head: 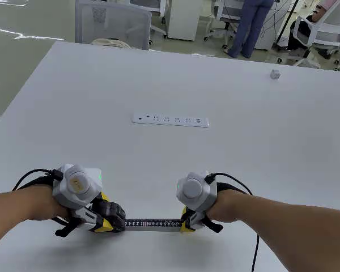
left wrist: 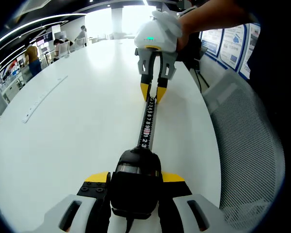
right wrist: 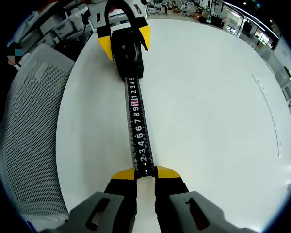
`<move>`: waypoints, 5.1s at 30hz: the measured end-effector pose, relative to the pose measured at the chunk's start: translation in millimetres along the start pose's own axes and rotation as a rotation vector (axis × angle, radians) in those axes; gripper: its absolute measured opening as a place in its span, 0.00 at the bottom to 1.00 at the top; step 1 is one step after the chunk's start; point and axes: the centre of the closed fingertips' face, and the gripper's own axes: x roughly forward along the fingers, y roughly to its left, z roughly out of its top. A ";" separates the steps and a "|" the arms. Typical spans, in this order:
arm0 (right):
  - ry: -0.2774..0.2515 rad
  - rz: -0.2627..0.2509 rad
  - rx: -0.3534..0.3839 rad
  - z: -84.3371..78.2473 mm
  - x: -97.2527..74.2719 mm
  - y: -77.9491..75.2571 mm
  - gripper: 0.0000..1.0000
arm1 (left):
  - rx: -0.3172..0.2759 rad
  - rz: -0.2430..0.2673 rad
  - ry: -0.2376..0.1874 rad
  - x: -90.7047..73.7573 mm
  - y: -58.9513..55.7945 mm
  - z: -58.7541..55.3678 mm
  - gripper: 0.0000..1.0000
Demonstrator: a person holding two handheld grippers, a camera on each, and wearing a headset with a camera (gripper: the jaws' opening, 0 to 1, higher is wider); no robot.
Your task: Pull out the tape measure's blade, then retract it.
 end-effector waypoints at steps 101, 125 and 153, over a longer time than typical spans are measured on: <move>0.052 -0.029 0.031 -48.4 -17.6 -6.4 0.12 | -0.005 0.006 -0.002 -0.3 -0.3 0.1 0.34; 0.064 -0.033 0.046 -58.5 -22.0 -7.9 0.12 | -0.005 0.007 -0.002 0.1 0.6 -0.1 0.34; 0.073 -0.038 0.055 -70.3 -25.4 -9.8 0.12 | -0.009 0.009 0.000 -0.5 0.2 -0.2 0.34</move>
